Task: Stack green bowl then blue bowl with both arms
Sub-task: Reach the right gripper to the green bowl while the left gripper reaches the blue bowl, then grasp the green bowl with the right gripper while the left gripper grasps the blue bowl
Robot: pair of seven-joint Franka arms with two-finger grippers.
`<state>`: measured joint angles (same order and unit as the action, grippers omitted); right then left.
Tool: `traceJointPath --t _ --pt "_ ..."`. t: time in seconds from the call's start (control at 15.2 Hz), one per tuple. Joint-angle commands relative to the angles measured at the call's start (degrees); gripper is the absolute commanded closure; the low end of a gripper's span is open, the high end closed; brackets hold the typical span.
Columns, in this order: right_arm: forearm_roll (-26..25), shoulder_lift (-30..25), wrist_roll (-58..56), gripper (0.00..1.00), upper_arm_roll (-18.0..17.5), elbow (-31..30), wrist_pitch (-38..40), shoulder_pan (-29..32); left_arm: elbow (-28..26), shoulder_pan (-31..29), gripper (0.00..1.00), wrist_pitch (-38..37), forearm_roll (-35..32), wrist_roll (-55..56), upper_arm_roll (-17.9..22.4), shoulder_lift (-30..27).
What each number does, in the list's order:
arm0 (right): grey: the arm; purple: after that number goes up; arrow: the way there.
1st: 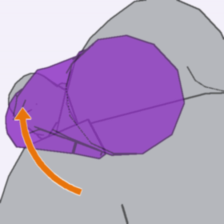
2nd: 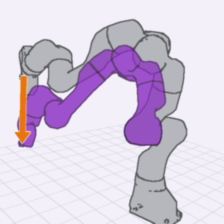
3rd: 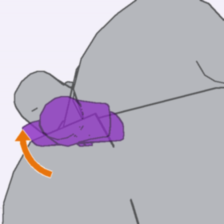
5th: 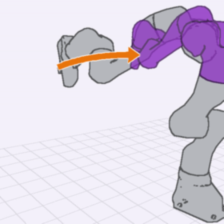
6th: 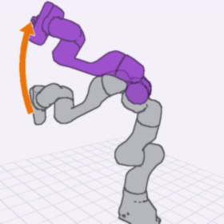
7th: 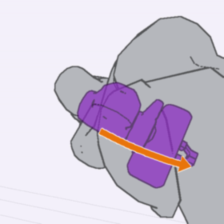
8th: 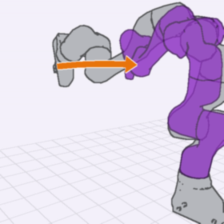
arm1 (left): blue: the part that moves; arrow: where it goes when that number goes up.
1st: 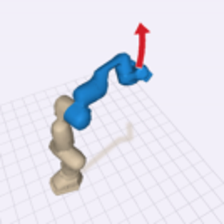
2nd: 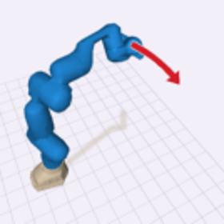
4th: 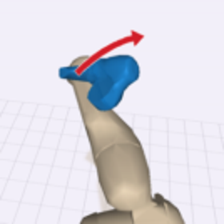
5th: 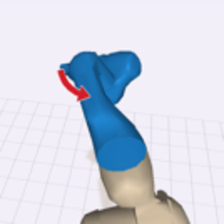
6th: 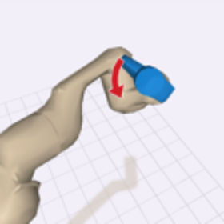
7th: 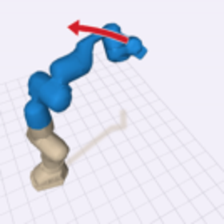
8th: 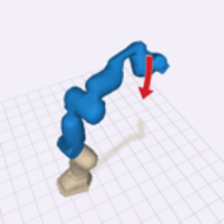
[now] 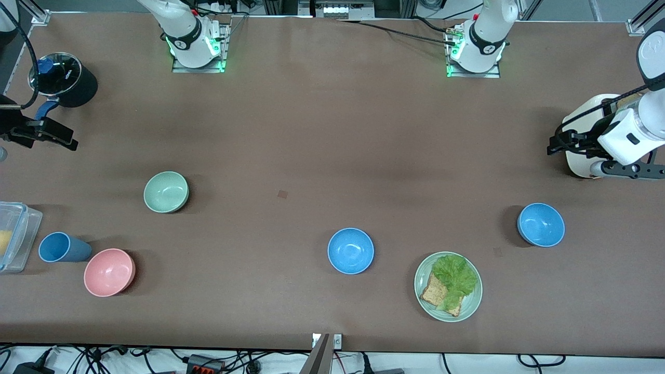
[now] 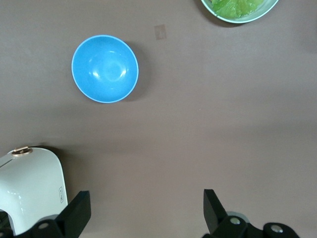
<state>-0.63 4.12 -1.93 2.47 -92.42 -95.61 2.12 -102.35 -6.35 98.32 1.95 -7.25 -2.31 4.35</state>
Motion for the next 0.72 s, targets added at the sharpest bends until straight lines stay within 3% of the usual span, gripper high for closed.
traceJointPath --t 0.0,0.46,0.66 --pt "-1.0 3.5 -0.6 0.0 -0.2 -1.1 -2.0 0.3 2.1 -0.5 0.0 -1.4 1.5 -1.6 0.0 2.7" --pt "-1.0 18.4 -0.6 0.0 -0.2 -1.1 -7.1 0.5 9.0 -2.2 0.0 -0.1 0.9 -3.8 0.1 13.2" --pt "-0.9 24.2 -0.6 0.0 -0.1 -1.1 -10.7 1.2 11.5 -3.7 0.0 7.3 -1.6 -6.8 0.2 19.9"
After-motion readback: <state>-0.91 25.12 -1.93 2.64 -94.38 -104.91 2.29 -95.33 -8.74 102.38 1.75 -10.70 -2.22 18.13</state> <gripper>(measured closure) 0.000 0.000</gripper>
